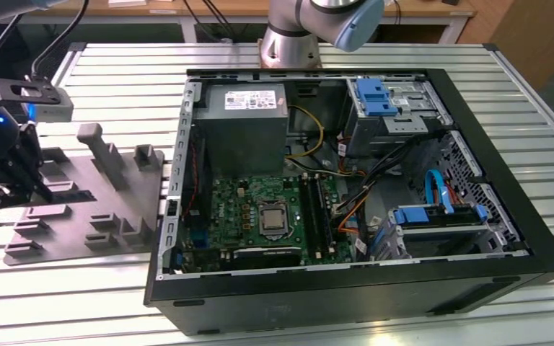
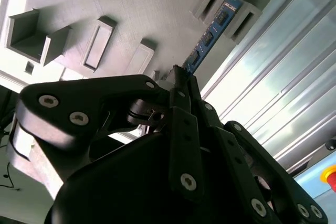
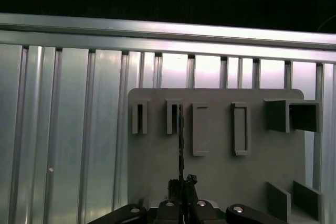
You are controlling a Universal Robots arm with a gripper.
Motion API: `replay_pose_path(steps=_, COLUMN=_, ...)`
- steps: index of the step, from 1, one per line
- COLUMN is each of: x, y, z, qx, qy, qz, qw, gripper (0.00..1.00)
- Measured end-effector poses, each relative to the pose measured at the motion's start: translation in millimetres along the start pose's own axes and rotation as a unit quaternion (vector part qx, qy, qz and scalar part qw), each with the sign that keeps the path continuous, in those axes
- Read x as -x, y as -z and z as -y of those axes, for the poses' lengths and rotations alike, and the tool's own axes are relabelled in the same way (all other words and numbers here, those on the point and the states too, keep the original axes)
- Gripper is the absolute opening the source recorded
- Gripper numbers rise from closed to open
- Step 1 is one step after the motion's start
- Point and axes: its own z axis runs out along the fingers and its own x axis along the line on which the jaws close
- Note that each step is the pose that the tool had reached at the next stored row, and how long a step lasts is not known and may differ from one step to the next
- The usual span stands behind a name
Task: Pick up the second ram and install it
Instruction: 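Pick up the second ram and move it above second insertion slot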
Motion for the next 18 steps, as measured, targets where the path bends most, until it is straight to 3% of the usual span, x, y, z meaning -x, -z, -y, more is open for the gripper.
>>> replay_pose_path(steps=18, x=0.7, y=21.8, z=-0.4, qx=-0.0001, qy=0.000, qz=0.0033, qw=1.0000, gripper=0.14)
